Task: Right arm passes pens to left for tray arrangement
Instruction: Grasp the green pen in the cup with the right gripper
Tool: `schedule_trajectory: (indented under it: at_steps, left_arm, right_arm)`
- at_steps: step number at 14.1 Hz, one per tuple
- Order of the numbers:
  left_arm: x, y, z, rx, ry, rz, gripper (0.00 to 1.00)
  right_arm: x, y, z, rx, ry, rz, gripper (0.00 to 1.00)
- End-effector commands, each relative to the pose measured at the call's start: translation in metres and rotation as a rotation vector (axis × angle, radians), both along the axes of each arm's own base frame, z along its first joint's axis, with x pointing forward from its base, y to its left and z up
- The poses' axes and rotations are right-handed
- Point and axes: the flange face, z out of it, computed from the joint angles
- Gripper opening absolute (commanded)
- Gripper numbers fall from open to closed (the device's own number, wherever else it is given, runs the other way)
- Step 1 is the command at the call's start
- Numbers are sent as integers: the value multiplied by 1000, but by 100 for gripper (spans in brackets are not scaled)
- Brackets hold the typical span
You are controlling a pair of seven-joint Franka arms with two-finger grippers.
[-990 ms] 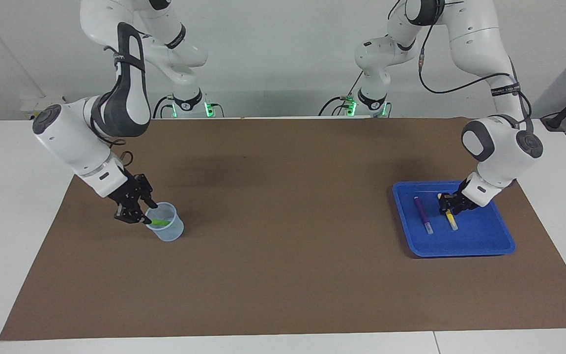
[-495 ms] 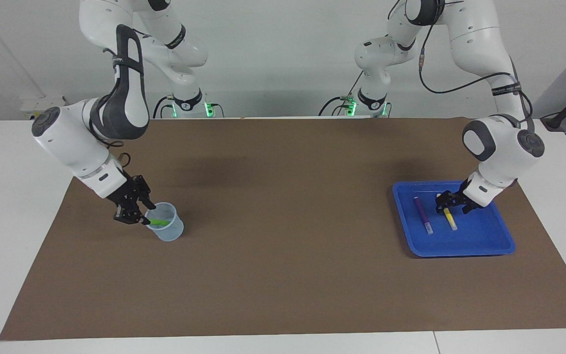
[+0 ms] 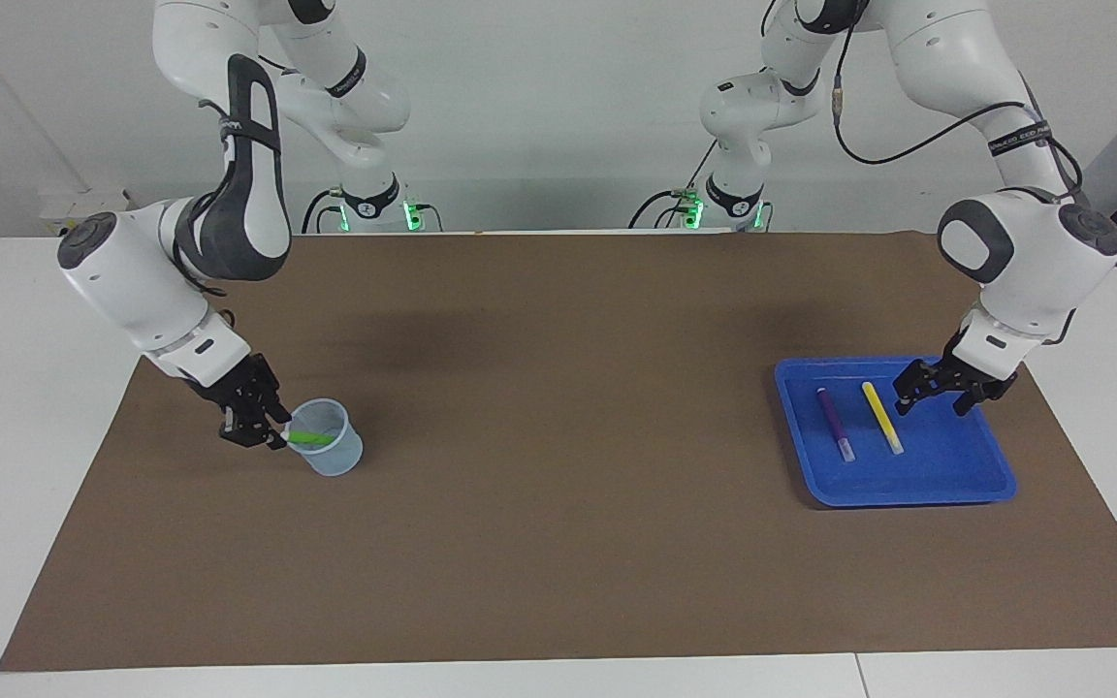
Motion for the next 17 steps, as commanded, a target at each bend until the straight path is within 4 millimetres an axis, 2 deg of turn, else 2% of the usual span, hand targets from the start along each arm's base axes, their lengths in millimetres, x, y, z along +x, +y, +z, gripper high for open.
schedule_trajectory:
  at_steps: [1,4,6,7,8,9,14,17]
  left_arm:
    - [-20,-4,50,26,-25,-13,100]
    - [-28,-7,78,27,-50,-18,99]
    - [-45,-24,117,35,-87,-32,100]
    - [-45,-40,126,36,-101,-55,99]
    - [-43,-60,132,31,-115,-75,99]
    - [-42,-69,136,31,-116,-87,99]
    - [-49,-61,137,39,-102,-83,100]
    - [-52,-64,137,42,-81,-86,99]
  right_arm:
    - [0,0,-3,-26,-15,39,47]
    - [-1,4,-6,-69,-15,101,45]
    - [-2,5,-8,-77,-24,102,43]
    - [-2,5,-8,-77,-24,101,40]
    - [-1,5,-8,-78,-26,100,37]
    - [-2,5,-9,-78,-26,100,37]
    - [-2,8,-9,-78,-25,106,33]
    - [-2,10,-9,-77,-26,109,28]
